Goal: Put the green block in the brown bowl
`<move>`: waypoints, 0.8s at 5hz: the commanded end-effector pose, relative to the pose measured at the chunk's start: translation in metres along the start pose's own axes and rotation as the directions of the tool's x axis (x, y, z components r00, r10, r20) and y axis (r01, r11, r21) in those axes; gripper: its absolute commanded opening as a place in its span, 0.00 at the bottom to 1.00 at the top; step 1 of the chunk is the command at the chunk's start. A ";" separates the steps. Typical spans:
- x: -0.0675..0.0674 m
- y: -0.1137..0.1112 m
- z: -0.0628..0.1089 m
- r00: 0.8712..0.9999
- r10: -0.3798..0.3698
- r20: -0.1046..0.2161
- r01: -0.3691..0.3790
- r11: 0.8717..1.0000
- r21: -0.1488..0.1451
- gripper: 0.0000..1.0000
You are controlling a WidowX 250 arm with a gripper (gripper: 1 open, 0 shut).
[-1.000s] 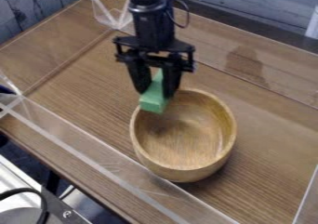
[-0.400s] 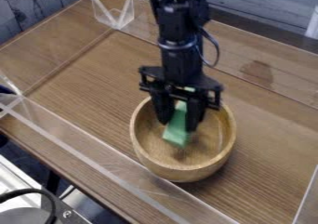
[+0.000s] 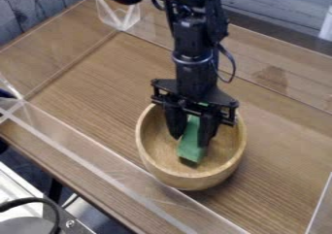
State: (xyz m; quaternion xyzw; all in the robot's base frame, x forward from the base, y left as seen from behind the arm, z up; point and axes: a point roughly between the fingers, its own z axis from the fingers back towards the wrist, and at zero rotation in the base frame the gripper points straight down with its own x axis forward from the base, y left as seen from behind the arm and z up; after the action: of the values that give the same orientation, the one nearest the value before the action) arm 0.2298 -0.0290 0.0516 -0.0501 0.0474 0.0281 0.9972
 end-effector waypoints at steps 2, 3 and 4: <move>0.003 0.000 -0.001 1.000 -0.015 0.014 0.015 1.000 0.016 0.00; 0.002 0.002 -0.004 1.000 -0.016 0.005 0.016 1.000 0.023 0.00; 0.001 0.003 -0.007 1.000 -0.016 -0.004 0.016 0.999 0.030 0.00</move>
State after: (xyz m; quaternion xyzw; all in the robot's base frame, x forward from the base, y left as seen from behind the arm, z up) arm 0.2296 -0.0271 0.0463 -0.0384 0.0488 0.0222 0.9978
